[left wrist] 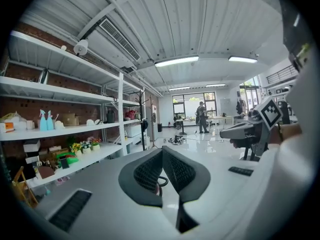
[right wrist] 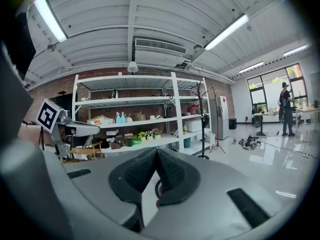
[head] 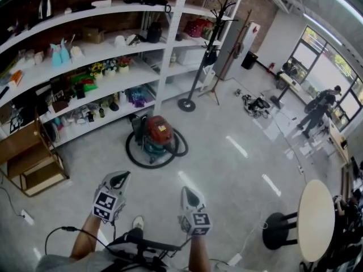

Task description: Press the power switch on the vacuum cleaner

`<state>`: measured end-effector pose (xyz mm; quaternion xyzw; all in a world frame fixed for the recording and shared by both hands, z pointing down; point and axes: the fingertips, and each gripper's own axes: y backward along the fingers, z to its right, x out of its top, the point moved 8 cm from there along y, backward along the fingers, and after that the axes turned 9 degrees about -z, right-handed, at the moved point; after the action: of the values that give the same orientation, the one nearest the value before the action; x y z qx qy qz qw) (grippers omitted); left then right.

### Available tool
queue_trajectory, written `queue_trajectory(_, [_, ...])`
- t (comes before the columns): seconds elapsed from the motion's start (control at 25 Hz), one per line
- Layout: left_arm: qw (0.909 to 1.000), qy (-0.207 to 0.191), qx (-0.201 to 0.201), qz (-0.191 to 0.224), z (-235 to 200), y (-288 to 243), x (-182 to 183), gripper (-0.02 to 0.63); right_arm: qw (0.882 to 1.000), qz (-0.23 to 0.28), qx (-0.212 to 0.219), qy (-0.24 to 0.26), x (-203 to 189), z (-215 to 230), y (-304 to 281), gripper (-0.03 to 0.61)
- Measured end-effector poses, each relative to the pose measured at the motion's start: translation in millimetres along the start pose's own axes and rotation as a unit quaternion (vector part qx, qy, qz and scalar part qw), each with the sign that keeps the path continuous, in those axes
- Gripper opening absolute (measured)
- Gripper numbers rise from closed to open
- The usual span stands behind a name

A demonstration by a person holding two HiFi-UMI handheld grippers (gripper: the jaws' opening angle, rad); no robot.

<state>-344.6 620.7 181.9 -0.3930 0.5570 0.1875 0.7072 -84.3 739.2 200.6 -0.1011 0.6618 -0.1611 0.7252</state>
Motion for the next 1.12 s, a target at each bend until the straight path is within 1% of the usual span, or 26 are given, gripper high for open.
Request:
queue_trajectory(0.48, [1.0, -0.005, 0.001, 0.002, -80, -58, 21, 0.006, 1.0, 0.003, 0.0, 0.016, 42, 7, -98, 0.012])
queue_trajectory(0.6, [1.0, -0.009, -0.001, 0.004, -96, -71, 29, 0.006, 1.0, 0.006, 0.0, 0.012, 51, 8, -115, 0.012])
queue_trajectory(0.92, [0.9999, -0.014, -0.006, 0.007, -117, -104, 40, 0.006, 1.0, 0.01, -0.008, -0.004, 64, 23, -146, 0.012])
queue_trajectory(1.12, [1.0, -0.007, -0.001, 0.006, -129, -125, 45, 0.006, 1.0, 0.016, -0.012, 0.011, 75, 41, -167, 0.012])
